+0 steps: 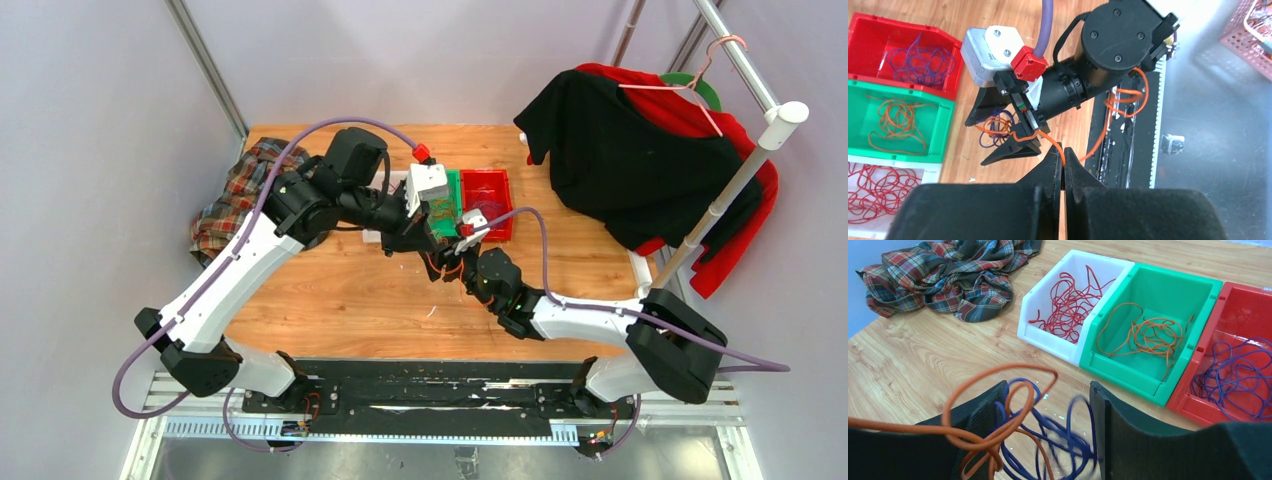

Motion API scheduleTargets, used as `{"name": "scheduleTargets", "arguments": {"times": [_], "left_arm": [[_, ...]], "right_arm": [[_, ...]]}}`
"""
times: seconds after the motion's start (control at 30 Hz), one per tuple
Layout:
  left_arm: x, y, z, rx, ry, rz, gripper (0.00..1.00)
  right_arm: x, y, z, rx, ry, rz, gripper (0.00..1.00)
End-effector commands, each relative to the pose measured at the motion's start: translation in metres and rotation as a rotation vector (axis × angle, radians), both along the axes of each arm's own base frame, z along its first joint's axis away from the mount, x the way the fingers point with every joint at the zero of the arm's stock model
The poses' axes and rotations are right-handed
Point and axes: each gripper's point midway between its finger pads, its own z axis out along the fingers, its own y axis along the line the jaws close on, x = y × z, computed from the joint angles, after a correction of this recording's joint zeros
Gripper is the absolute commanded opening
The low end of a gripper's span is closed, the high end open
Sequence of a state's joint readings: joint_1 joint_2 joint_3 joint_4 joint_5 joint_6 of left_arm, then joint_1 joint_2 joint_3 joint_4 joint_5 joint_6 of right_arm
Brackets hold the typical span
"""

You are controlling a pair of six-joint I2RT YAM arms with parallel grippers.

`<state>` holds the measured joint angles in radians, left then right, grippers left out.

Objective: Untangle the cables

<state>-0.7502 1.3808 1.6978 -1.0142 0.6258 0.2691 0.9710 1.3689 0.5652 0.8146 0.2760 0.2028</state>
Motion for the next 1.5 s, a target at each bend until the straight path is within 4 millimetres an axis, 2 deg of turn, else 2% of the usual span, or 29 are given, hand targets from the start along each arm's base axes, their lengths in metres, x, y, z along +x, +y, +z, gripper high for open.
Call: {"name": "scheduleTargets", "arguments": {"times": [0.0, 0.13, 0.23, 0.37, 0.5, 0.6, 0.67, 0.73, 0.77, 0.87, 1.07, 1.3, 1.47], "left_arm": [[-0.015, -0.004, 0.019, -0.048, 0.041, -0.013, 0.01], [-0.011, -0.003, 0.034, -0.068, 0.0, 0.005, 0.01], [-0.008, -0.001, 0.056, -0.098, -0.049, 0.018, 0.01], [-0.002, 0.002, 0.091, -0.146, -0.144, 0.044, 0.01], [0.001, 0.007, 0.122, -0.196, -0.232, 0.068, 0.01], [0.0, 0.01, 0.132, -0.212, -0.259, 0.077, 0.0], [0.001, 0.012, 0.128, -0.201, -0.263, 0.079, 0.0], [0.002, 0.014, 0.119, -0.178, -0.263, 0.082, 0.01], [0.003, 0.015, 0.114, -0.166, -0.267, 0.083, 0.01], [0.009, 0.017, 0.103, -0.127, -0.286, 0.092, 0.0], [0.036, 0.017, 0.074, -0.018, -0.323, 0.14, 0.0], [0.104, 0.011, 0.018, 0.18, -0.395, 0.284, 0.0], [0.153, -0.002, -0.014, 0.232, -0.454, 0.37, 0.0]], "right_arm": [[0.001, -0.007, -0.003, 0.039, 0.004, -0.048, 0.6], [-0.003, -0.022, -0.022, 0.03, 0.033, -0.087, 0.56], [-0.008, -0.036, -0.041, 0.018, 0.059, -0.112, 0.51], [-0.015, -0.049, -0.06, 0.007, 0.095, -0.133, 0.39], [-0.021, -0.061, -0.072, 0.006, 0.121, -0.153, 0.23], [-0.025, -0.066, -0.077, 0.011, 0.133, -0.156, 0.16], [-0.03, -0.064, -0.07, 0.029, 0.128, -0.123, 0.21], [-0.034, -0.062, -0.059, 0.043, 0.118, -0.094, 0.42], [-0.035, -0.063, -0.052, 0.048, 0.112, -0.089, 0.48], [-0.037, -0.068, -0.029, 0.052, 0.084, -0.09, 0.57], [-0.034, -0.084, -0.004, 0.048, 0.029, -0.143, 0.59], [-0.024, -0.128, -0.011, 0.022, 0.016, -0.345, 0.57], [-0.022, -0.149, -0.016, -0.021, 0.019, -0.43, 0.55]]}}
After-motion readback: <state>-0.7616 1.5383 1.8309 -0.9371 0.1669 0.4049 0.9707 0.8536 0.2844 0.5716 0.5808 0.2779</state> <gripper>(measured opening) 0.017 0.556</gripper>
